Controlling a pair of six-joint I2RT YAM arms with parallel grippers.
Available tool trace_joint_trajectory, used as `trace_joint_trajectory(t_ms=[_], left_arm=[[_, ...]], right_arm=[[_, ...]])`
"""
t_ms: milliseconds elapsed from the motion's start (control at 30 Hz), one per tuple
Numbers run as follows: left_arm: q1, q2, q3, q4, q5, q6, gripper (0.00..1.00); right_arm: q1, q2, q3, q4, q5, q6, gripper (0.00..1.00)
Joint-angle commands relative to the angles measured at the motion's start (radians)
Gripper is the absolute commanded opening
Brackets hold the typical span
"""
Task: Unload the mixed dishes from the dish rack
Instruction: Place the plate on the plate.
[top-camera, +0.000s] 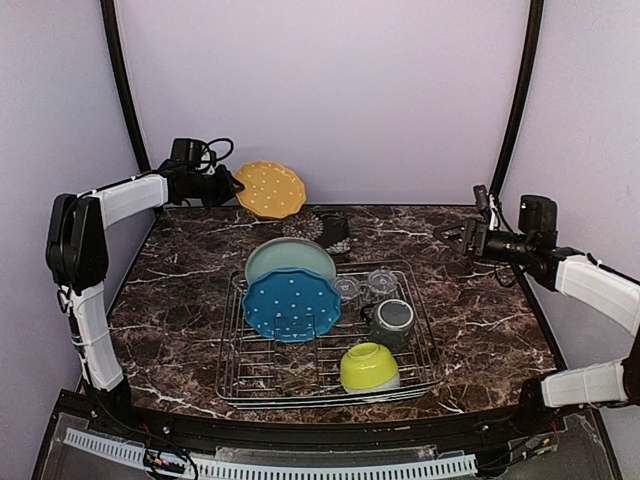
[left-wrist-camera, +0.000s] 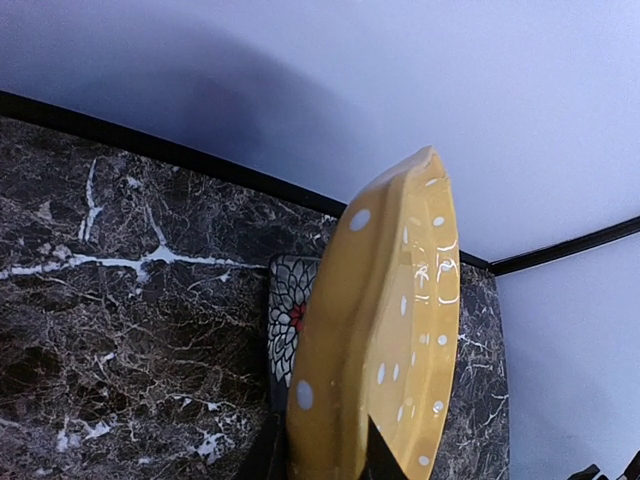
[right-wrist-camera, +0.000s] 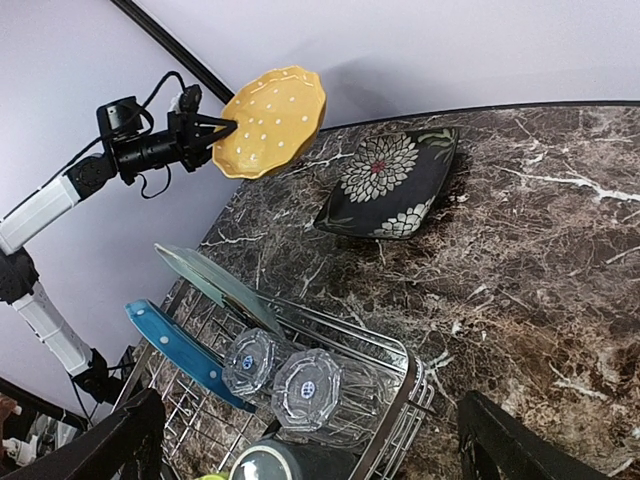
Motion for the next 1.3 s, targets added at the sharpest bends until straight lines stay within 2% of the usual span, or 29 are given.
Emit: trace_joint_trajectory(t_ms=[0,667,1267], left_arm=[[-0.015,-0.001,0.059,0.184,0.095,-0.045,0.01],[-0.095,0.250,0.247,0.170,0.188,-0.027,0.01],[-0.127,0.387,0.345,0.149,0.178,-0.037,0.01]], right_arm=[[-0.009,-0.025,-0.022,0.001,0.016,-0.016,0.99],[-0.009,-0.009,-0.063,0.028,0.020,-0.009,0.99],[-0.010,0.010,-0.080,0.057,0.010,-0.001,0.99]])
